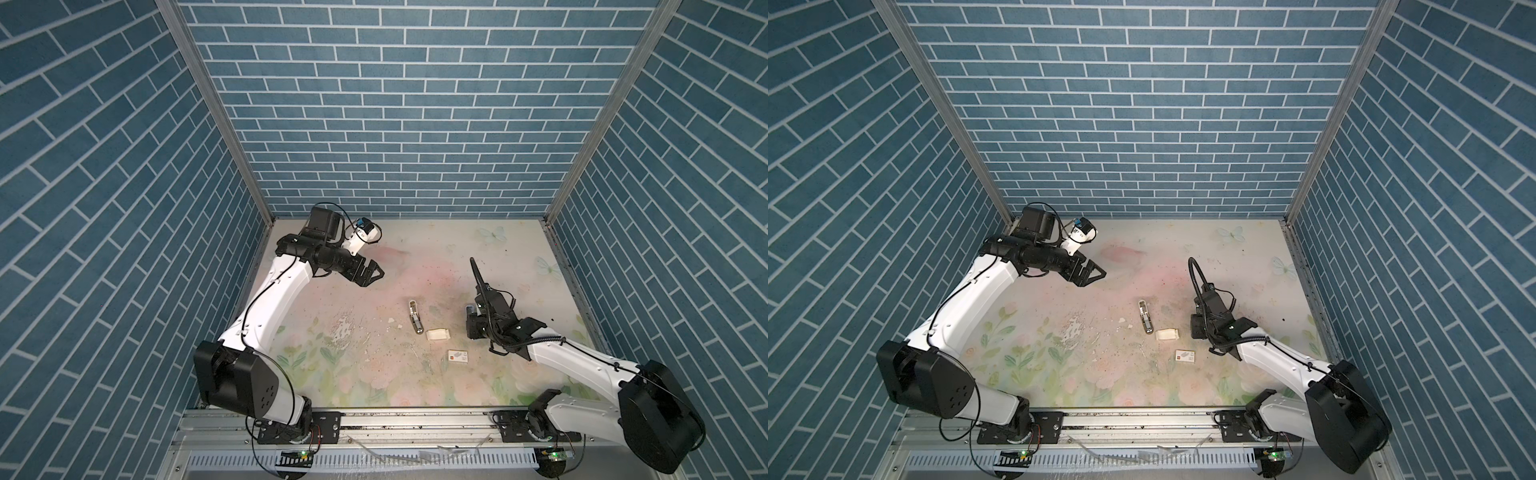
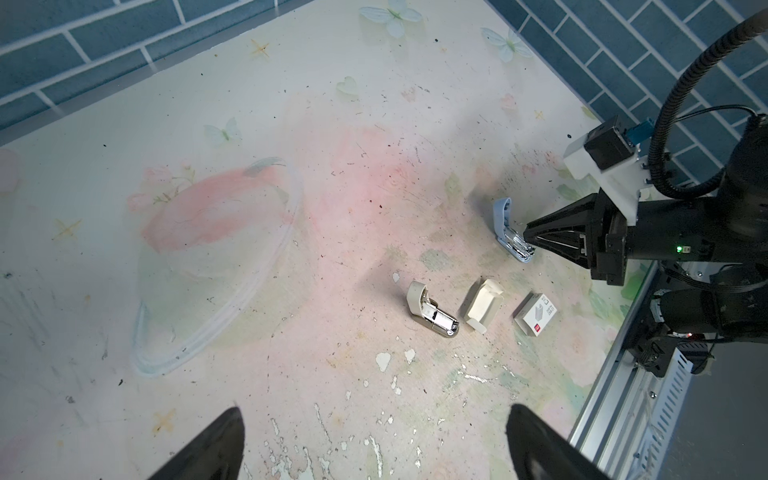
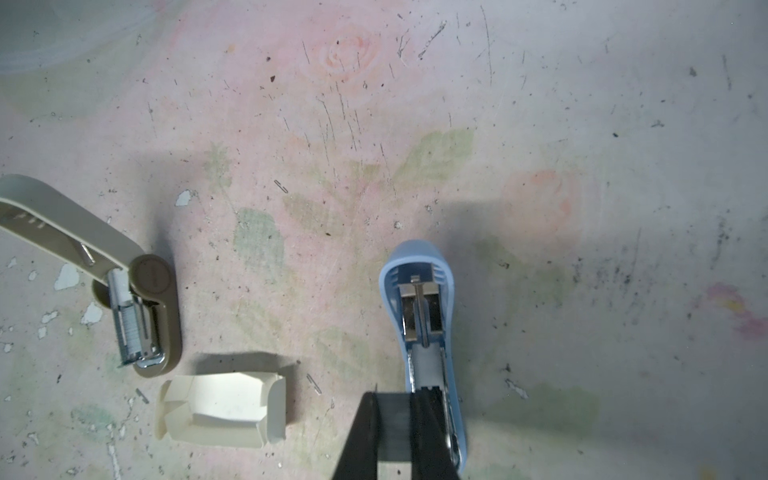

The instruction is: Load the staples into the stapler

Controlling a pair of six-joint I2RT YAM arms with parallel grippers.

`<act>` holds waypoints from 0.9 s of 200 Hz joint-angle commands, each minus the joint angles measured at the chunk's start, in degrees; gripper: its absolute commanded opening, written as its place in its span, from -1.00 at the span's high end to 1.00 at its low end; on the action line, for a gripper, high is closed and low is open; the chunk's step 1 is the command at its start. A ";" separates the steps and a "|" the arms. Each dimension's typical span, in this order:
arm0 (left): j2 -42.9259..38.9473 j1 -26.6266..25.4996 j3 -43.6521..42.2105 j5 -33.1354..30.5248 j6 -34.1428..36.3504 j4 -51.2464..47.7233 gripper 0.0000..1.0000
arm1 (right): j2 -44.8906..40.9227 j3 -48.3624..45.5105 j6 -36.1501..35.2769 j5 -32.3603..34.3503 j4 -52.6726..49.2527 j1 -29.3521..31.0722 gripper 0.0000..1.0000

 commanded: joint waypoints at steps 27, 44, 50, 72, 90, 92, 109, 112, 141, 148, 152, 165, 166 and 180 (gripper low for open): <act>0.55 0.24 1.32 0.01 0.70 -2.26 -0.99 | 0.40 0.11 -0.54 3.92 -2.71 -0.34 0.79; 0.16 0.24 0.53 0.47 0.26 -1.41 -0.99 | -0.33 -0.53 0.17 4.26 -2.48 -0.37 0.79; 0.05 0.24 0.23 0.57 0.06 -1.09 -0.99 | -0.50 -0.89 0.10 3.74 -2.04 -0.34 0.79; -0.12 0.24 -0.56 0.93 -0.25 -0.33 -0.99 | 0.12 -1.01 0.63 3.47 -1.84 -0.32 0.79; -0.20 0.24 -0.93 1.08 -0.23 0.03 -0.99 | 1.51 -0.75 1.60 4.21 -2.18 -0.34 0.79; -0.31 0.24 -0.99 1.10 -0.25 0.03 -0.99 | 1.66 -0.73 1.69 4.21 -2.17 -0.39 0.79; -0.54 0.24 -1.32 1.19 0.01 0.19 -0.99 | 2.58 -1.02 2.87 4.96 -2.32 -0.35 0.80; -0.67 0.27 -1.37 1.19 0.01 0.24 -0.99 | 2.69 -1.10 3.03 5.03 -2.33 -0.35 0.79; -0.81 0.24 -1.64 1.45 0.23 0.45 -0.99 | 2.80 -1.90 3.85 4.88 -2.22 -0.30 0.80; -0.88 0.28 -1.63 1.50 0.19 0.47 -0.99 | 2.66 -2.09 3.88 4.84 -2.31 -0.31 0.80; -0.82 0.24 -1.63 1.54 0.19 0.54 -0.99 | 2.57 -2.09 3.94 4.88 -2.33 -0.34 0.80; -0.81 0.26 -1.73 1.63 0.30 0.64 -0.99 | 2.35 -2.22 4.11 4.88 -2.48 -0.34 0.80; -0.81 0.29 -1.72 1.63 0.33 0.64 -0.99 | 2.35 -2.22 4.16 4.84 -2.53 -0.34 0.80; -0.73 0.28 -1.72 1.58 0.27 0.65 -0.99 | 2.52 -2.23 4.21 4.80 -2.57 -0.35 0.80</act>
